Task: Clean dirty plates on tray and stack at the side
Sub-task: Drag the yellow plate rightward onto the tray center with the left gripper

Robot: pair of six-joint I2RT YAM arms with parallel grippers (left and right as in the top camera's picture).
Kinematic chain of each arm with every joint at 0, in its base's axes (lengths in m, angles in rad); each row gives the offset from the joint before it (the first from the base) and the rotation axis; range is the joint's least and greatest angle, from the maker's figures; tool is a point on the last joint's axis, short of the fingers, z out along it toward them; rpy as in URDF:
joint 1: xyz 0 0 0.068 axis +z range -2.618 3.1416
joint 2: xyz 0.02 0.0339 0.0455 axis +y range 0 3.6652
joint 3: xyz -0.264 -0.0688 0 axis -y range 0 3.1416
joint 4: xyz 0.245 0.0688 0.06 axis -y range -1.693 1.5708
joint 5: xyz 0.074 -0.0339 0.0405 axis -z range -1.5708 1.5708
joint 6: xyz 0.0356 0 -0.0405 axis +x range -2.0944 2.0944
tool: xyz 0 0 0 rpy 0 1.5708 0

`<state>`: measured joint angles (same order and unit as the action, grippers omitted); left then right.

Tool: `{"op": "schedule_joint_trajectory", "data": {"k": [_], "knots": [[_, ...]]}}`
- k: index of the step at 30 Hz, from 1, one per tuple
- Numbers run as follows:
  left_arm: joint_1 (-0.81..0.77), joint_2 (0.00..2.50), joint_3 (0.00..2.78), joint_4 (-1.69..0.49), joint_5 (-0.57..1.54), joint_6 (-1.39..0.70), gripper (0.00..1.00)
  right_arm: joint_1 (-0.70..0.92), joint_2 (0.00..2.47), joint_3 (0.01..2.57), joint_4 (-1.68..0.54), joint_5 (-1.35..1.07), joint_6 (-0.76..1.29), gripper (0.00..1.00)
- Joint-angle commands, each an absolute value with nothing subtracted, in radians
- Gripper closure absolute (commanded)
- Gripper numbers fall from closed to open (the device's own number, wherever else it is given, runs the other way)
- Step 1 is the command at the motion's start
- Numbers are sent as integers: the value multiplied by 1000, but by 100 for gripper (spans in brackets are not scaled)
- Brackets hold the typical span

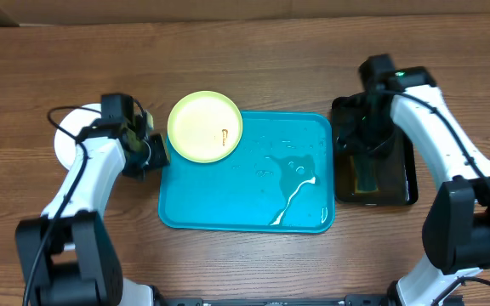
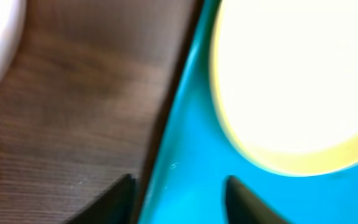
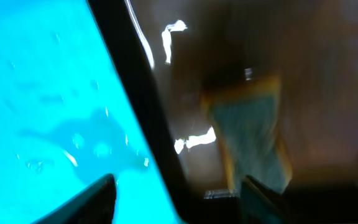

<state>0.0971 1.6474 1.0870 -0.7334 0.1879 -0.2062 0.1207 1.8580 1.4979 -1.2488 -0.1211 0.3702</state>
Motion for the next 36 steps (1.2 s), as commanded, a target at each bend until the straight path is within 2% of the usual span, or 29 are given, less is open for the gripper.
{"op": "schedule_joint_trajectory", "data": {"k": [1,3,6,14,17,21,26,31,36], "knots": [[70,1595,1142,-742,234,-221,42,88,1835,1525,-1211,-109,359,30],[46,1600,1143,-751,167,-220,38,83,1837,1525,-1197,-109,359,29],[0,1629,1143,-741,107,-200,43,83,1837,1525,-1176,-105,358,29],[-24,1709,1144,-539,-10,-171,37,84,1840,1517,-1161,-105,340,29],[-24,1713,1144,-492,15,-111,47,84,1840,1493,-1146,-105,340,28],[-24,1732,1173,-445,26,-83,45,84,1842,1462,-1107,-105,340,28],[-30,1847,1382,-577,60,-33,47,84,1842,1440,-1068,-106,340,27],[-30,2067,1698,-833,77,62,41,84,1842,1434,-1066,-105,339,27],[-30,2162,1790,-871,77,63,45,84,1842,1430,-1067,-105,339,25]]}}
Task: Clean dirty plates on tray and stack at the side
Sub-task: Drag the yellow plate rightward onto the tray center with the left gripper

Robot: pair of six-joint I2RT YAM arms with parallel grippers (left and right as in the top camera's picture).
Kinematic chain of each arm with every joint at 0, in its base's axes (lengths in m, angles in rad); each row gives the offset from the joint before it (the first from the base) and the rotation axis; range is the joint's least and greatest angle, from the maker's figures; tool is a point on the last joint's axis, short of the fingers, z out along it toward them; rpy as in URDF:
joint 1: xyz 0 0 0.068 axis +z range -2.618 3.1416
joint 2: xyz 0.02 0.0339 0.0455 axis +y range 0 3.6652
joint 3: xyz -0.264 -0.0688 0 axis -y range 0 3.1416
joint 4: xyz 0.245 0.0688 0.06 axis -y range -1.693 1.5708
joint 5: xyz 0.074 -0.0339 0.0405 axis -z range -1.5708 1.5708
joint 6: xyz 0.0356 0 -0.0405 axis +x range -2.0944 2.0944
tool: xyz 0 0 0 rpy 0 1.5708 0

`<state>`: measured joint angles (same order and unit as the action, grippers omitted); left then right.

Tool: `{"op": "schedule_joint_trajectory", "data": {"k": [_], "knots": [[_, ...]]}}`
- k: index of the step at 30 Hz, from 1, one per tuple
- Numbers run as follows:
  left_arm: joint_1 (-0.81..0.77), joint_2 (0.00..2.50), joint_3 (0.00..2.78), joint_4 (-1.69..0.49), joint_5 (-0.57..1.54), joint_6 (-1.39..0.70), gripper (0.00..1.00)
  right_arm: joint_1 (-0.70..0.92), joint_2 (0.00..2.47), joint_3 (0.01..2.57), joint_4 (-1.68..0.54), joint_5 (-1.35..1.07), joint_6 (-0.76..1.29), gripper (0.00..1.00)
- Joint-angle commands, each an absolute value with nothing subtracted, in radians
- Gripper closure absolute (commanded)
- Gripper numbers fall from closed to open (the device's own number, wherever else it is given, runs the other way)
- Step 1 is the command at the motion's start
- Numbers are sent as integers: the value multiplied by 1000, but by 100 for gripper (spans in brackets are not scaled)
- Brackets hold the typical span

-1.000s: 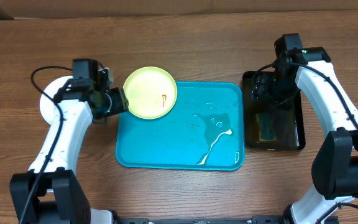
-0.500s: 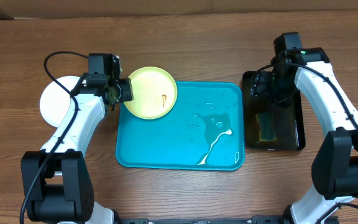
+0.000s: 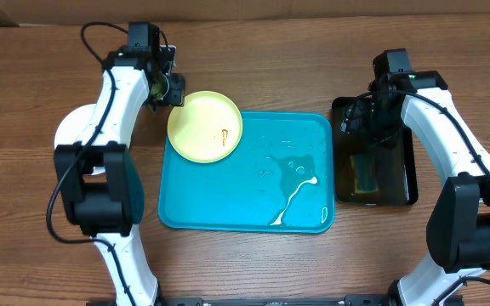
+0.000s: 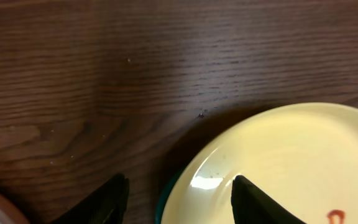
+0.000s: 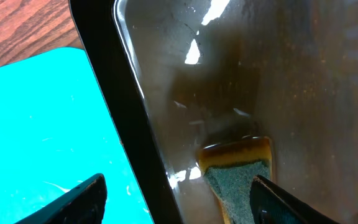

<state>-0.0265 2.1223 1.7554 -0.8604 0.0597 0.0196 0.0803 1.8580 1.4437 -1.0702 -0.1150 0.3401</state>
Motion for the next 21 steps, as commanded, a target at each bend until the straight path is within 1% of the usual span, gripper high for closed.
{"op": "schedule_joint_trajectory", "data": {"k": [1,4,8,10,11,16,21], "knots": [[-33,2181,1789,-868,78,56,47,84,1842,1430,-1067,-105,339,25],[-38,2204,1789,-866,79,56,48,84,1842,1430,-1067,-105,339,24],[-42,2207,1789,-864,80,43,59,84,1842,1430,-1066,-105,336,24],[-45,2207,1789,-870,84,38,66,84,1842,1430,-1066,-105,336,22],[-47,2207,1789,-876,91,38,68,84,1842,1430,-1067,-105,336,21],[-47,2207,1789,-893,156,38,73,84,1842,1430,-1068,-105,336,21],[-49,2207,1789,-924,159,38,76,84,1842,1430,-1070,-105,336,21]]}}
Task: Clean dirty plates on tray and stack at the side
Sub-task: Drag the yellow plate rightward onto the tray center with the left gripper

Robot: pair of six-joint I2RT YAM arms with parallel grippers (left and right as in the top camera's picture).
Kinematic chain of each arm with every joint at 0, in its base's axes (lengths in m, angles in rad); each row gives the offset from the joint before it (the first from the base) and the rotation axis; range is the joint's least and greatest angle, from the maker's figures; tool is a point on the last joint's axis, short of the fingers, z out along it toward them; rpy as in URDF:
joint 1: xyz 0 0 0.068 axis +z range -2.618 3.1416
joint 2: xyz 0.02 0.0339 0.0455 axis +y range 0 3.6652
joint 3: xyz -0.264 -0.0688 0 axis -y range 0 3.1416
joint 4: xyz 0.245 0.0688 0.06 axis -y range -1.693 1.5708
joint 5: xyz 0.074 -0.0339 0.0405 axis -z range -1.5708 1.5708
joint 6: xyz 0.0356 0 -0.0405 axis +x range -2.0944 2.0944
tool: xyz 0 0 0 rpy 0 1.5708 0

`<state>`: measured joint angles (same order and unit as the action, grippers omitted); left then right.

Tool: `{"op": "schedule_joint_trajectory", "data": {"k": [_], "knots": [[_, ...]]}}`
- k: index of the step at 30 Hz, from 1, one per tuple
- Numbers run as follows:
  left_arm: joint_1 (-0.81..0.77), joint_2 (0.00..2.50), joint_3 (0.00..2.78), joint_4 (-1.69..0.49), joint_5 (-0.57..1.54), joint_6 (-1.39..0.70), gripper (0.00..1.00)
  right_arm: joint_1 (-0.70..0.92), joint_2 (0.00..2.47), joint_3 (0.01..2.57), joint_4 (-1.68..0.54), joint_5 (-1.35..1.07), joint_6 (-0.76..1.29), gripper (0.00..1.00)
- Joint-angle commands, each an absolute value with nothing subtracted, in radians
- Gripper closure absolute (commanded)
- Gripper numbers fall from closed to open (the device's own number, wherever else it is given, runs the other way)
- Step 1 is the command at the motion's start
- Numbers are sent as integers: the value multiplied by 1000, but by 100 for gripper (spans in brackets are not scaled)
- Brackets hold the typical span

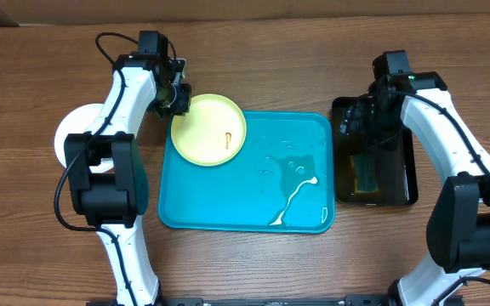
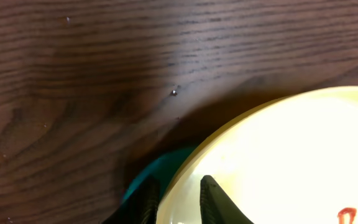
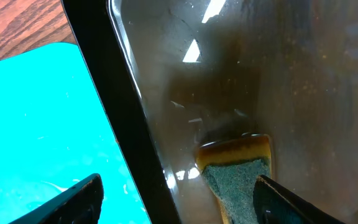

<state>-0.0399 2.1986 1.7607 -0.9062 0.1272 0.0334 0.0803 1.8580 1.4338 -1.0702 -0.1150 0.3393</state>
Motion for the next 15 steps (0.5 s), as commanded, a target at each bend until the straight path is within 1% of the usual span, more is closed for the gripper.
{"op": "schedule_joint_trajectory", "data": {"k": [1,5,10,15], "knots": [[-49,2207,1789,-938,159,38,76,84,1842,1430,-1071,-105,336,21],[-53,2207,1789,-1002,181,38,76,84,1842,1430,-1071,-105,336,21],[-72,2207,1789,-1106,286,38,72,84,1842,1430,-1080,-105,336,21],[-106,2207,1787,-1185,308,15,69,84,1842,1430,-1098,-105,335,21]]}}
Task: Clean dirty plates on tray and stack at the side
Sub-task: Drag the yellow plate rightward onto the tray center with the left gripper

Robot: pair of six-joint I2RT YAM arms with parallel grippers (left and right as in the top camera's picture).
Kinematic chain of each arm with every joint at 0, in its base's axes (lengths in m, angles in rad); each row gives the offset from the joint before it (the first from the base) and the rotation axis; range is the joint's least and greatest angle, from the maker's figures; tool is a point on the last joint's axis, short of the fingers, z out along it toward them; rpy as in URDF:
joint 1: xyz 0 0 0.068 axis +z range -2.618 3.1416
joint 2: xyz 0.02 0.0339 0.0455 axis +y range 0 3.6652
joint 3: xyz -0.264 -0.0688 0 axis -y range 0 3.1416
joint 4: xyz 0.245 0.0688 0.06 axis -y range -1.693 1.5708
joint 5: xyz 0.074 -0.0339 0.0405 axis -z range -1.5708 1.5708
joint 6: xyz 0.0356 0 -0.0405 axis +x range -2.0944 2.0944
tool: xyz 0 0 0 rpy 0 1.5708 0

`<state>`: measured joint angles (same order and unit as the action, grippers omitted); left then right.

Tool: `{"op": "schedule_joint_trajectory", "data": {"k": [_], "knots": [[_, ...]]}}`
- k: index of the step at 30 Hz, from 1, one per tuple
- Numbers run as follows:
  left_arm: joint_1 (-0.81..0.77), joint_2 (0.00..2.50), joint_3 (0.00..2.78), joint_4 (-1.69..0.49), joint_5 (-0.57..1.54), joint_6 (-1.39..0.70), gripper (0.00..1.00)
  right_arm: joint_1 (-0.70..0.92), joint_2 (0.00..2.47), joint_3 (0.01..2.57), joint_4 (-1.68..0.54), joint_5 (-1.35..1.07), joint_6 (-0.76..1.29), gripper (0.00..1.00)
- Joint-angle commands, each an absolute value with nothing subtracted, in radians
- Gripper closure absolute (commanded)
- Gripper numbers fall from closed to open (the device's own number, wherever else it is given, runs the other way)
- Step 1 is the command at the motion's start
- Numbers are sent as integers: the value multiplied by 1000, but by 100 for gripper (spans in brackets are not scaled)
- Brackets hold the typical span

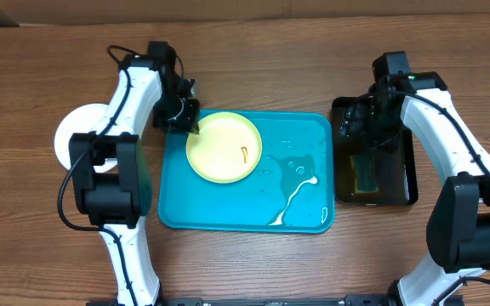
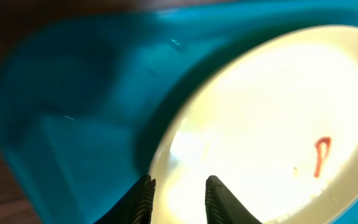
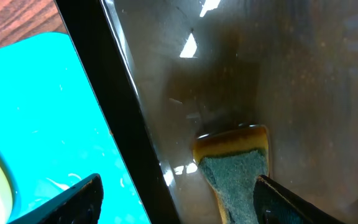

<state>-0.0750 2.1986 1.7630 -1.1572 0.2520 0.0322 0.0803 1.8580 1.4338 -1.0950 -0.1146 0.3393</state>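
Note:
A yellow plate with a small red smear lies inside the blue tray, in its back left part. My left gripper is at the plate's back left rim. In the left wrist view the gripper is narrowly shut with the plate rim between its fingers. My right gripper hangs wide open over the black basin. The yellow-and-green sponge lies in the basin's water between and beyond the right gripper fingers.
A white plate lies on the wooden table left of the tray, partly hidden by my left arm. Water puddles spread over the tray's right half. The basin stands just right of the tray.
The yellow plate has moved right and toward the front, from overhanging the tray's back left corner to lying inside the tray, with my left gripper still on its rim. The right gripper has barely moved.
My left gripper first stood open at the tray's left edge beside the plate. It was then open behind the plate's back left rim, then narrowed on that rim. Now the plate lies farther inside the tray. My right gripper stayed open over the basin throughout.

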Motion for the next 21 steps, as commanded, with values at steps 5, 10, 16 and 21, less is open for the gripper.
{"op": "schedule_joint_trajectory", "data": {"k": [5,10,16,21], "knots": [[-147,2207,1787,-1225,283,-13,64,84,1841,1430,-1116,-106,286,21],[-158,2207,1789,-1192,179,-60,63,84,1841,1430,-1135,-106,257,21],[-149,2194,1811,-1154,141,-60,62,84,1842,1427,-1133,-106,257,20],[-148,2194,1811,-1132,-31,-93,60,84,1842,1426,-1127,-106,257,20]]}}
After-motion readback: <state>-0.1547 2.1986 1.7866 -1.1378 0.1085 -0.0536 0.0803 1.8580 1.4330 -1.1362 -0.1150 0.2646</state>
